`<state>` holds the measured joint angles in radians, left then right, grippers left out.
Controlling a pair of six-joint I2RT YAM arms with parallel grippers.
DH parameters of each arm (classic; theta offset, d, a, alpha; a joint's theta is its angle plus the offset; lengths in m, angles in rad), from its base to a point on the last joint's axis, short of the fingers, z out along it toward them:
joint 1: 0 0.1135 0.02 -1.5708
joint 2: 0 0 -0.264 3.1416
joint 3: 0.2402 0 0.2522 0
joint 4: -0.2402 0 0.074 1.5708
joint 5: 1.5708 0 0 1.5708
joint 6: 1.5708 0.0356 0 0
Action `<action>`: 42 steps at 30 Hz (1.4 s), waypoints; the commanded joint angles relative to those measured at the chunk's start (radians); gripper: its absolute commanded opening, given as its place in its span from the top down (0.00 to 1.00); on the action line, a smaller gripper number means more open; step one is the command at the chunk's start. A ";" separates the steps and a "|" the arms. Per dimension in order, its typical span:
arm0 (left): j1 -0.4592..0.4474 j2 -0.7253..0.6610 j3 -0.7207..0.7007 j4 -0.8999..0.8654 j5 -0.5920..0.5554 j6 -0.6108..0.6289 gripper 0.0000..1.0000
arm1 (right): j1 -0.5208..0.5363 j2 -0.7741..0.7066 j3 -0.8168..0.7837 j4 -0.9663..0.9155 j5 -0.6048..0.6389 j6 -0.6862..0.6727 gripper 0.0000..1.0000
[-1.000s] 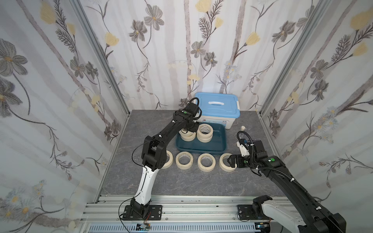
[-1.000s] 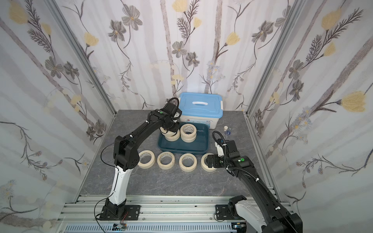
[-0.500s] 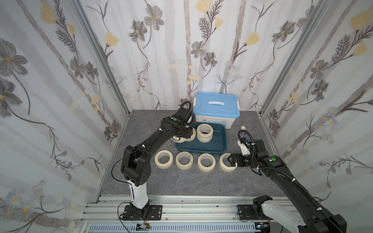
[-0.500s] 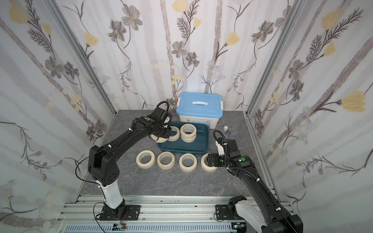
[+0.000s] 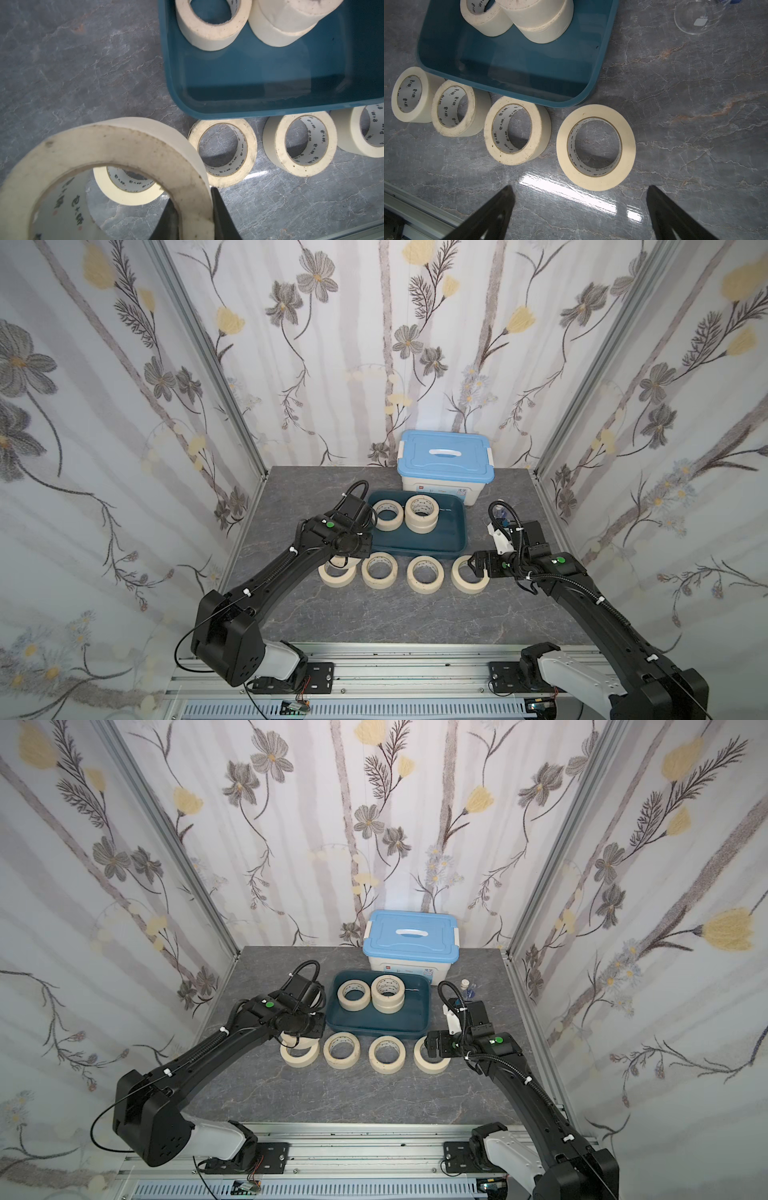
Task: Take out the art tape in the storage box
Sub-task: Pick up the art tape from the storage box, then place the art tape at the center of the board.
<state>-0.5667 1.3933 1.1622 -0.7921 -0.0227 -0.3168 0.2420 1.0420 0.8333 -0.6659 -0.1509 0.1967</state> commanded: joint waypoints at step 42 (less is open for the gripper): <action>-0.058 -0.202 -0.510 0.098 0.002 -0.444 0.98 | -0.021 0.074 0.028 0.037 -0.020 -0.025 0.00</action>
<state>-0.6247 1.1866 0.6624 -0.7341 -0.0162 -0.7376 0.2234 1.1137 0.8642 -0.6575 -0.1616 0.1787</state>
